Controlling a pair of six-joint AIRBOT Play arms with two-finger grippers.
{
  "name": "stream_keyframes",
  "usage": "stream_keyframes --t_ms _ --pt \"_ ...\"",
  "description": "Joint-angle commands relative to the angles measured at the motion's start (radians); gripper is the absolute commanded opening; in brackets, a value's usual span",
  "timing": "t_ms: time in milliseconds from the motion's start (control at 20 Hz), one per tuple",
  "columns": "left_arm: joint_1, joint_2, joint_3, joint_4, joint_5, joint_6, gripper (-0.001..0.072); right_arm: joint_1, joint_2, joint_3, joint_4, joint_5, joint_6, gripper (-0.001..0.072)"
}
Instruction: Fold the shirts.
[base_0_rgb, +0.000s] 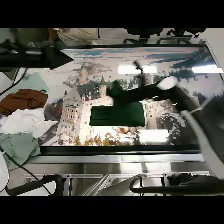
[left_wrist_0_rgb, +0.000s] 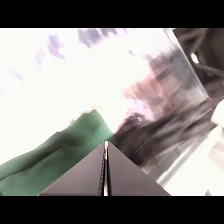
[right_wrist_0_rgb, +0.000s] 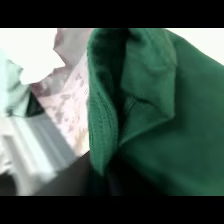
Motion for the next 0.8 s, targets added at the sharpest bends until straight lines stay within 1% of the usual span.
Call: stream_keyframes --t_ms 0,50,100,150,250,300,400,500,550,600,700,750 --pt "0.08 0.121 -0.101 0.0 -0.004 0.069 0.0014 0.336 -0.209 -0.005 -0.011 -0.531 -0.096 0.0585" --pt "0.087 0.135 -0.129 -0.001 0.011 0.07 0.0014 0.356 -0.24 -0.005 -0.011 -0.567 -0.096 0.058" --pt "0.093 0.145 -0.151 -0.002 0.017 0.072 0.0013 0.345 -0.246 -0.005 -0.018 -0.548 -0.095 0.0577" --pt "0.092 0.15 -0.164 0.0 0.016 0.088 0.0014 0.317 -0.229 -0.005 -0.023 -0.503 -0.088 0.0575" --pt "0.092 0.15 -0.167 -0.002 -0.003 0.096 0.0014 0.217 -0.161 -0.005 -0.026 -0.359 -0.087 0.0575" --pt "0.089 0.15 -0.167 -0.002 -0.003 0.096 0.0014 0.15 -0.119 -0.005 -0.052 -0.28 -0.048 0.0575" --pt "0.084 0.15 -0.167 -0.001 -0.003 0.096 0.0013 -0.012 -0.045 -0.005 -0.163 -0.117 0.128 0.0576" --pt "0.084 0.15 -0.167 -0.001 -0.003 0.096 0.0014 -0.189 0.003 -0.005 -0.326 0.068 0.275 0.0585" --pt "0.085 0.15 -0.167 -0.001 -0.003 0.096 0.0014 -0.27 0.012 -0.005 -0.401 0.157 0.336 0.0608" --pt "0.085 0.15 -0.167 -0.001 -0.005 0.096 0.0014 -0.35 0.011 -0.005 -0.456 0.243 0.37 0.0655" --pt "0.085 0.15 -0.167 -0.002 -0.021 0.096 0.0014 -0.463 -0.008 -0.018 -0.475 0.34 0.36 0.0655" --pt "0.085 0.15 -0.167 -0.001 -0.022 0.096 0.0014 -0.489 -0.019 -0.031 -0.471 0.354 0.35 0.0655"
